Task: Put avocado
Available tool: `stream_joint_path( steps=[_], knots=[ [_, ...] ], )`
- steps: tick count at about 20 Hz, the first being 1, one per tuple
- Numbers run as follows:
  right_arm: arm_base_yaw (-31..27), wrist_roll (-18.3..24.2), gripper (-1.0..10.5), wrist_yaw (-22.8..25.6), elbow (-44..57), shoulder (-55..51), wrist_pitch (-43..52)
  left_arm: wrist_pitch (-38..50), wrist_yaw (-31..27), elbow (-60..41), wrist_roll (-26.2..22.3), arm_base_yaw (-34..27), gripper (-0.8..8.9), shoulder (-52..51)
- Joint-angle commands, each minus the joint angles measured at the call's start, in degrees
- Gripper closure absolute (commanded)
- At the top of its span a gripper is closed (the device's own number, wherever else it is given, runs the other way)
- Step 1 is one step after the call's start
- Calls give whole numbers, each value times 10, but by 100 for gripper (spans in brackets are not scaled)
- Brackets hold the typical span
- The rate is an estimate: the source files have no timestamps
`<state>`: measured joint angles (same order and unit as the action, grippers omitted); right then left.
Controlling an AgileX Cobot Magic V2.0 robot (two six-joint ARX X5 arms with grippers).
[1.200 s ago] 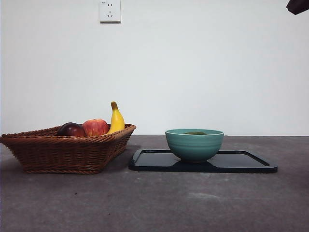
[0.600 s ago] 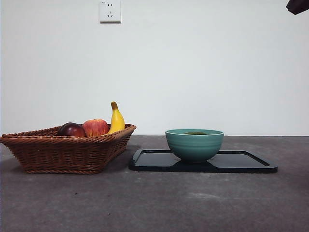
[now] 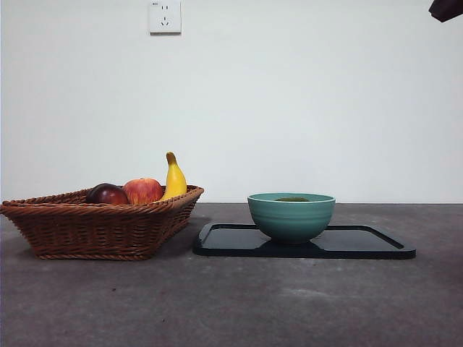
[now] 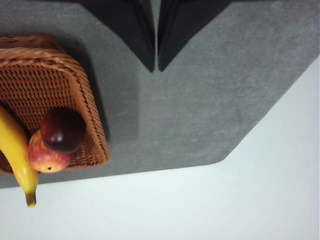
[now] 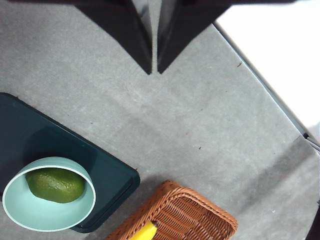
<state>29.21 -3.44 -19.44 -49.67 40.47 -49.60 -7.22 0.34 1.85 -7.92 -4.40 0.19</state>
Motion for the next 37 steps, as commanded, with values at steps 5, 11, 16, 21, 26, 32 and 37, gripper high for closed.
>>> stream_joint_path(
  steps=[5,11,16,21,26,32,37],
  knots=[
    [3,-6,940,0,-4,2,6,-35,0,-12,37,-2,805,0],
    [3,-6,940,0,-4,2,6,-35,0,-12,37,-2,805,0],
    [3,-6,940,0,-4,2,6,-35,0,-12,37,-2,805,0],
    [-5,30,940,10,-4,-9,15,-35,0,-12,37,-2,805,0],
    [-169,48,940,13,45,-88,166,-35,0,-12,37,-2,805,0],
    [-303,27,940,60,230,-232,336,-35,0,-12,37,-2,805,0],
    [-320,-6,940,88,347,-309,407,-35,0,-12,37,-2,805,0]
  ],
)
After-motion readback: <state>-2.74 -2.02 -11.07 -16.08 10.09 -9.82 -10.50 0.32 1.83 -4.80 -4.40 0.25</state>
